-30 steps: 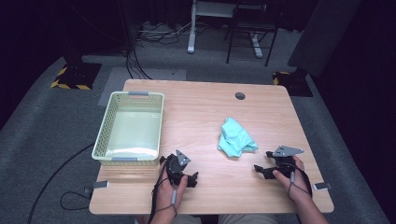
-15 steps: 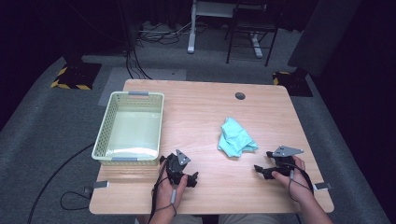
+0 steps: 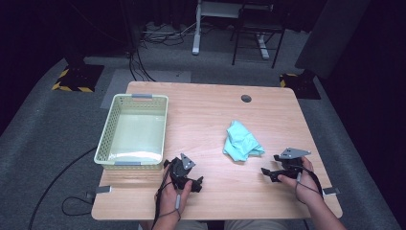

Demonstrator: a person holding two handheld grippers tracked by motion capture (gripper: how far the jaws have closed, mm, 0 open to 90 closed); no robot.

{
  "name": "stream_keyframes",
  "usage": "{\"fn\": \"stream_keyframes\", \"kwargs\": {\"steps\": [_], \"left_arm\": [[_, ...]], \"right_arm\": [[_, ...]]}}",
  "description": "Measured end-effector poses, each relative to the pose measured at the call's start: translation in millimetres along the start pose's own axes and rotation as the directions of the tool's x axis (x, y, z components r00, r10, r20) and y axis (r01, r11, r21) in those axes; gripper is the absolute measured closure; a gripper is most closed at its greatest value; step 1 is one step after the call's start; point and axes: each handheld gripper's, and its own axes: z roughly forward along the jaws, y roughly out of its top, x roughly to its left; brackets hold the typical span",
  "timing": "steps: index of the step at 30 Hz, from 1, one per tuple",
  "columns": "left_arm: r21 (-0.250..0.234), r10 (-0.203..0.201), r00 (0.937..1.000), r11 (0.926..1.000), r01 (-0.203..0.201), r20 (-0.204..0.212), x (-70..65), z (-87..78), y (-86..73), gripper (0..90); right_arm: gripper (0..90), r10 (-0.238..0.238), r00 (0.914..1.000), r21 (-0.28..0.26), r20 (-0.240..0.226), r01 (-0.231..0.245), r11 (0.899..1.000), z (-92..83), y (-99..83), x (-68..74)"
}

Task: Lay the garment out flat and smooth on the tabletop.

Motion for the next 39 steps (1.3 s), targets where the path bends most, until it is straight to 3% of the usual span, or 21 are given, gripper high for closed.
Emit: {"fn": "stream_keyframes", "kwargs": {"steps": [21,39], "left_arm": [[0.000,0.000,1.0000,1.0000,0.000,0.000,0.0,0.0,0.0,0.1],[0.000,0.001,1.0000,1.0000,-0.001,-0.001,0.0,-0.1,0.0,0.1]], "right_arm": [[19.3,-0.038,0.9993,-0.052,-0.002,0.038,0.998,-27.7,49.3,0.5],[20.3,-0.076,0.9969,-0.073,-0.018,0.075,0.994,-16.6,86.1,6.0]]}}
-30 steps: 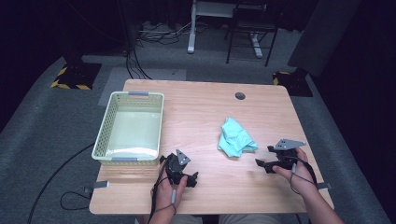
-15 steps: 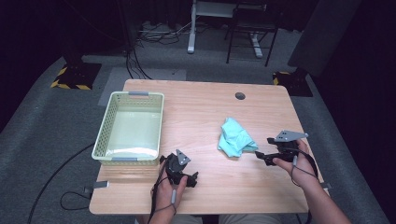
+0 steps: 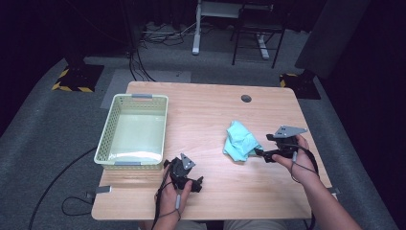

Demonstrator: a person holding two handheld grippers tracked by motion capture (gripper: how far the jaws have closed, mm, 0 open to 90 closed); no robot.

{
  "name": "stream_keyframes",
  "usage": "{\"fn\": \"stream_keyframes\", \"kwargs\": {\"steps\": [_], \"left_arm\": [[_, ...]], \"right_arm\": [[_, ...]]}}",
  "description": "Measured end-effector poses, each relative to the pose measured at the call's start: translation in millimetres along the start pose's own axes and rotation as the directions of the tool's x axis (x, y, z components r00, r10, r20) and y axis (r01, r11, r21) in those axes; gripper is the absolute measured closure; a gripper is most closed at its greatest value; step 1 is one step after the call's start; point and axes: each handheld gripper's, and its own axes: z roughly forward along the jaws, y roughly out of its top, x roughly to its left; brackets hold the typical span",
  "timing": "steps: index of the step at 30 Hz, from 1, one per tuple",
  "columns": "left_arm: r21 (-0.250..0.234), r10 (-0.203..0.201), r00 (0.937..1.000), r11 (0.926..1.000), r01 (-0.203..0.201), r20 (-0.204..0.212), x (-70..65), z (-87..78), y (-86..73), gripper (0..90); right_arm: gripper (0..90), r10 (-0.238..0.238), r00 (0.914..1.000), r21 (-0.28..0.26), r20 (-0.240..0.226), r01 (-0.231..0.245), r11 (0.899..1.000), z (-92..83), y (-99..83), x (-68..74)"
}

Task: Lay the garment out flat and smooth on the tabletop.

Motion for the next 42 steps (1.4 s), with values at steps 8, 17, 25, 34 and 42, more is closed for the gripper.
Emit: {"fn": "stream_keyframes", "kwargs": {"steps": [8,17,25,34,42], "left_arm": [[0.000,-0.001,1.0000,1.0000,0.001,0.001,0.0,0.1,0.0,0.1],[0.000,0.002,1.0000,1.0000,-0.002,0.004,0.4,0.2,0.2,0.1],[0.001,0.002,1.0000,1.0000,-0.002,0.004,0.5,0.2,0.2,0.1],[0.001,0.002,1.0000,1.0000,-0.002,0.005,0.5,0.2,0.3,0.1],[0.001,0.003,1.0000,1.0000,-0.003,0.006,0.6,0.2,0.3,0.1]], "right_arm": [[20.9,-0.011,0.9999,0.004,-0.013,0.011,1.000,17.8,11.5,1.3],[22.6,-0.014,0.9995,0.021,-0.027,0.014,1.000,43.7,20.3,5.1],[24.1,-0.035,0.9988,0.038,-0.033,0.036,0.999,69.4,29.6,12.6],[46.1,-0.047,0.9986,0.106,-0.024,0.050,0.993,103.0,27.5,11.8],[80.3,-0.054,0.9986,0.110,-0.001,0.054,0.992,93.7,33.2,1.6]]}}
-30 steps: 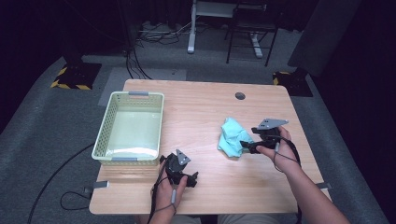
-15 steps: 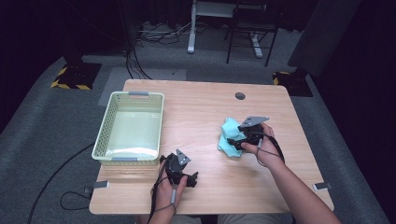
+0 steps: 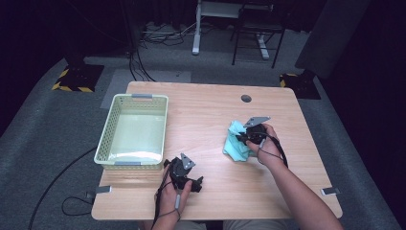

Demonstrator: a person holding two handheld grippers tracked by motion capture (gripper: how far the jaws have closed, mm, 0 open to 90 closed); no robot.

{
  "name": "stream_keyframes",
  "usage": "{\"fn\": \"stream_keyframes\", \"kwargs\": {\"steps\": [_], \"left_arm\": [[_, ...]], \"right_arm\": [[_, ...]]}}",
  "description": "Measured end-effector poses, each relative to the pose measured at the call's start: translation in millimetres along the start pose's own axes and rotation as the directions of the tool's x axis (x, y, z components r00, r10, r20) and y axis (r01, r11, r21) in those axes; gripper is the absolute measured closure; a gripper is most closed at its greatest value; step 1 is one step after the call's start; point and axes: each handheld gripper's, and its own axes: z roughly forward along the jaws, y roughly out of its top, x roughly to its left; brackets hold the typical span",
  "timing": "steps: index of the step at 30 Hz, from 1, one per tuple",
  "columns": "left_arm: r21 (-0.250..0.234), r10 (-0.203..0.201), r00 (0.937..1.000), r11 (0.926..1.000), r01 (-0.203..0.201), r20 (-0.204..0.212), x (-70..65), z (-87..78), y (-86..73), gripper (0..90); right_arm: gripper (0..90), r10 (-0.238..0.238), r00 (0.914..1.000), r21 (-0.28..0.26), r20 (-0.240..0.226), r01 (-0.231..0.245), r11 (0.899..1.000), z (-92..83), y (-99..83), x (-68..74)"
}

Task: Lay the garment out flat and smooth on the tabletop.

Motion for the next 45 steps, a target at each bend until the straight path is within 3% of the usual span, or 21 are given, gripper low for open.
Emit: {"fn": "stream_keyframes", "kwargs": {"steps": [6,15,17,18,20,22,24,27,28,31,35,41,45], "left_arm": [[0.000,0.000,1.0000,1.0000,0.000,0.000,0.0,0.0,0.0,0.1],[0.000,0.000,1.0000,1.0000,0.000,0.000,0.0,0.0,0.0,0.1],[0.000,0.000,1.0000,1.0000,0.000,0.000,0.0,0.0,0.0,0.1],[0.000,0.000,1.0000,1.0000,0.000,0.000,0.0,0.0,0.0,0.1],[-0.001,0.000,1.0000,1.0000,0.000,0.000,0.0,0.0,0.0,0.1],[0.000,0.000,1.0000,1.0000,0.000,0.000,0.0,0.0,0.0,0.1],[0.000,0.000,1.0000,1.0000,0.000,0.000,0.0,0.0,0.0,0.1],[0.000,0.000,1.0000,1.0000,0.000,0.000,0.0,0.0,0.0,0.1],[0.000,0.000,1.0000,1.0000,0.000,0.000,0.0,0.0,0.0,0.1],[0.000,0.000,1.0000,1.0000,0.000,0.000,0.0,0.0,0.0,0.1],[0.000,0.000,1.0000,1.0000,0.000,0.000,0.0,0.0,0.0,0.1],[0.000,0.000,1.0000,1.0000,0.000,0.000,0.0,0.0,0.0,0.1],[-0.001,0.000,1.0000,1.0000,0.000,0.000,0.0,0.0,0.0,0.1]], "right_arm": [[80.9,0.036,0.9994,-0.044,0.002,-0.036,0.998,-21.2,1.2,-14.2],[79.4,0.134,0.9908,-0.084,0.019,-0.132,0.988,-45.1,-7.8,-53.1],[69.4,0.174,0.9837,-0.093,0.044,-0.170,0.981,-46.8,-14.5,-67.1],[55.5,0.210,0.9735,-0.099,0.090,-0.201,0.975,-48.4,-20.4,-77.2],[44.2,0.270,0.9504,-0.102,0.155,-0.256,0.961,-54.3,-29.9,-87.6],[36.5,0.283,0.9404,-0.122,0.189,-0.263,0.957,-61.6,-36.5,-87.1],[35.6,0.268,0.9453,-0.125,0.186,-0.248,0.961,-66.0,-38.3,-82.3],[35.6,0.254,0.9568,-0.138,0.141,-0.235,0.962,-69.4,-37.6,-69.2],[35.6,0.254,0.9568,-0.138,0.141,-0.235,0.962,-69.4,-37.6,-69.2],[35.4,0.211,0.9723,-0.123,0.101,-0.198,0.972,-64.3,-35.5,-50.0],[35.0,0.194,0.9782,-0.110,0.075,-0.185,0.977,-57.3,-35.7,-38.8],[35.0,0.189,0.9805,-0.065,0.052,-0.186,0.980,-38.8,-39.6,-30.4],[40.9,0.171,0.9851,-0.033,0.018,-0.170,0.985,-28.2,-41.3,-24.3]]}}
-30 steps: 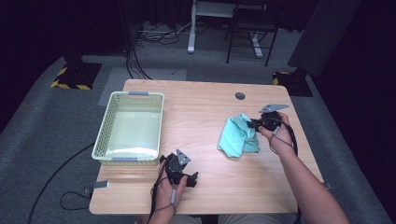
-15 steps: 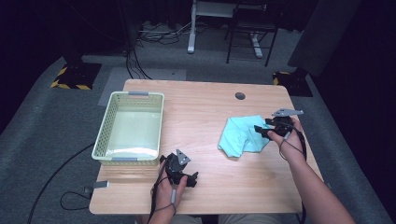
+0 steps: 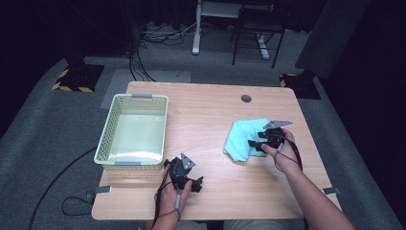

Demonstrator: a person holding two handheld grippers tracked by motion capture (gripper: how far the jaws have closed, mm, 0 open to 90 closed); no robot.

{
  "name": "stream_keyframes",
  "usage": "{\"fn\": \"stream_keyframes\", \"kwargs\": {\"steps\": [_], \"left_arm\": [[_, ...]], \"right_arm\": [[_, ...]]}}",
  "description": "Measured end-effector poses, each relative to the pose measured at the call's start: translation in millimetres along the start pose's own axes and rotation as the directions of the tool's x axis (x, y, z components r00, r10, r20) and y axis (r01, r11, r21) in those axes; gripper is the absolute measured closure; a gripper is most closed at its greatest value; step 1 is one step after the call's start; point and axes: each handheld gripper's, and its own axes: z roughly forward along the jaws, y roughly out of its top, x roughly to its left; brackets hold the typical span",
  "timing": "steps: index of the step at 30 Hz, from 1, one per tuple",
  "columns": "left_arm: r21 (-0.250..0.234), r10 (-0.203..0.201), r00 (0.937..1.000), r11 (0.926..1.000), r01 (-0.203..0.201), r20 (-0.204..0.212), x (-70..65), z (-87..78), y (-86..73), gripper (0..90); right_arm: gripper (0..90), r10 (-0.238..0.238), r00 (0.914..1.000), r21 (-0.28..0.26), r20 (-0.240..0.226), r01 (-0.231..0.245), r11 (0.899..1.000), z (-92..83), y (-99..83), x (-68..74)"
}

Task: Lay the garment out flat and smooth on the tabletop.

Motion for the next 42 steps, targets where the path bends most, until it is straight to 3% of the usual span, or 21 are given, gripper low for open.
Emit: {"fn": "stream_keyframes", "kwargs": {"steps": [3,7,9,20,26,32,37,42], "left_arm": [[0.001,0.000,1.0000,1.0000,0.000,0.000,0.0,0.0,0.0,0.1],[0.000,0.000,1.0000,1.0000,0.000,0.000,0.0,0.0,0.0,0.1],[0.000,0.000,1.0000,1.0000,0.000,0.000,0.0,0.0,0.0,0.1],[0.000,-0.001,1.0000,1.0000,0.001,0.000,0.0,0.0,0.0,0.1],[0.000,-0.001,1.0000,1.0000,0.001,0.000,0.0,0.0,0.0,0.1],[0.001,0.004,1.0000,1.0000,-0.004,-0.001,0.2,0.1,0.3,0.1],[0.001,0.006,1.0000,1.0000,-0.006,0.000,0.2,0.3,0.6,0.1],[0.001,0.006,1.0000,1.0000,-0.006,0.000,0.2,0.4,0.6,0.1]], "right_arm": [[49.8,-0.012,0.9998,0.036,-0.018,0.013,0.999,6.1,-2.0,1.1],[74.8,-0.032,0.9988,0.079,-0.038,0.035,0.996,10.0,-3.5,-0.1],[81.7,-0.046,0.9982,0.086,-0.037,0.049,0.995,7.2,-0.9,1.1],[83.2,-0.102,0.9943,0.052,-0.031,0.104,0.993,-14.9,36.4,14.5],[83.2,-0.132,0.9907,0.041,-0.033,0.133,0.990,-13.9,67.3,25.8],[83.2,-0.127,0.9909,0.037,-0.044,0.129,0.991,-12.9,83.7,28.6],[83.2,-0.130,0.9898,0.039,-0.057,0.133,0.990,-10.2,92.5,29.9],[84.3,-0.148,0.9861,0.088,-0.075,0.154,0.984,-7.8,83.7,34.0]]}}
